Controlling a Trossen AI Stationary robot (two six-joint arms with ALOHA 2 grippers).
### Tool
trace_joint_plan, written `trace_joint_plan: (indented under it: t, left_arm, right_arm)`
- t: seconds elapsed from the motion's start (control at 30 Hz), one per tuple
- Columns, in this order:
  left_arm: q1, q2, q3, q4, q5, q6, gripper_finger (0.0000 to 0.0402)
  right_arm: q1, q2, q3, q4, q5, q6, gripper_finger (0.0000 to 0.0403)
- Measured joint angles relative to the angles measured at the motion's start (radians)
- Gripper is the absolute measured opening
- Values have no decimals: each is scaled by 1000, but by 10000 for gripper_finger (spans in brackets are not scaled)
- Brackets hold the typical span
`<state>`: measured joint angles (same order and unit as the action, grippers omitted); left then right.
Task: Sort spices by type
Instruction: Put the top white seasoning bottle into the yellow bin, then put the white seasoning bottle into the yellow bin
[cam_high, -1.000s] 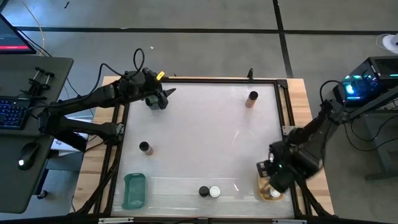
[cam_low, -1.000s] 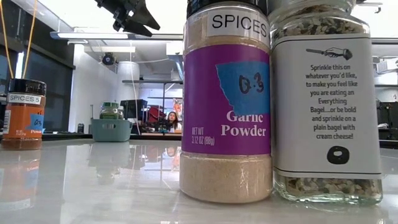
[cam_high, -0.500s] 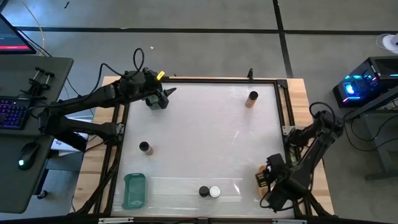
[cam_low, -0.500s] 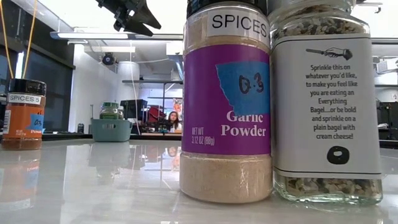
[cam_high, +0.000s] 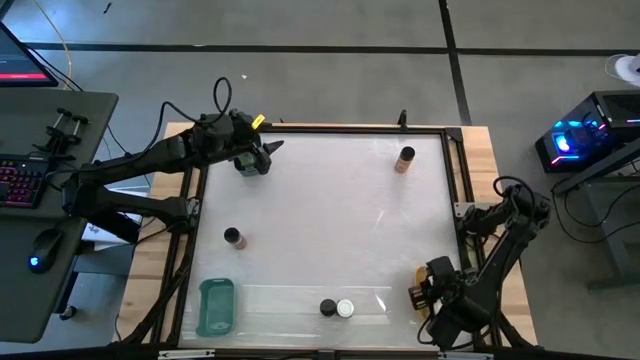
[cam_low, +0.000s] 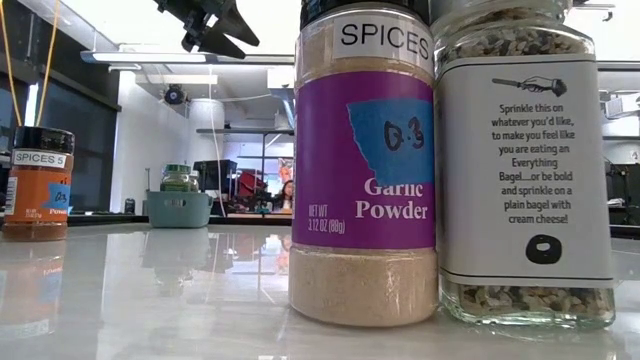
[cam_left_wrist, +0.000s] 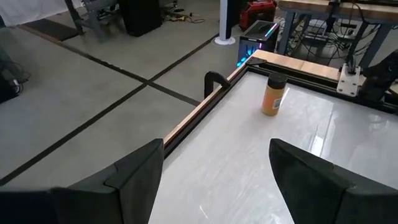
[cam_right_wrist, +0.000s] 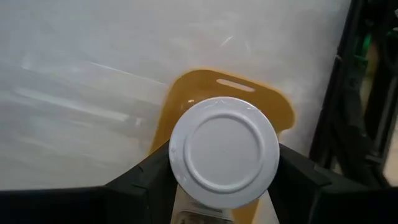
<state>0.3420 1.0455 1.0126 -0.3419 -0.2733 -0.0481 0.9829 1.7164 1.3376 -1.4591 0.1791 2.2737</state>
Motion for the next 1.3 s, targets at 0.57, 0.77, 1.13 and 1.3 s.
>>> trace_joint_plan:
  t: [0.57,0.77,1.13,1.3]
  left_arm:
    - [0,0,1,-2,0,-3,278]
    - [0,0,1,-2,0,0,278]
    - [0,0,1,-4,0,16,278]
    - [0,0,1,-5,1,26,278]
  right_arm:
    - [6,-3,-86,232,-28,-14,262]
    - [6,-40,-86,216,-28,-48,264]
    - [5,-121,-86,200,-31,-49,265]
    - [5,-172,-86,200,-32,-52,265]
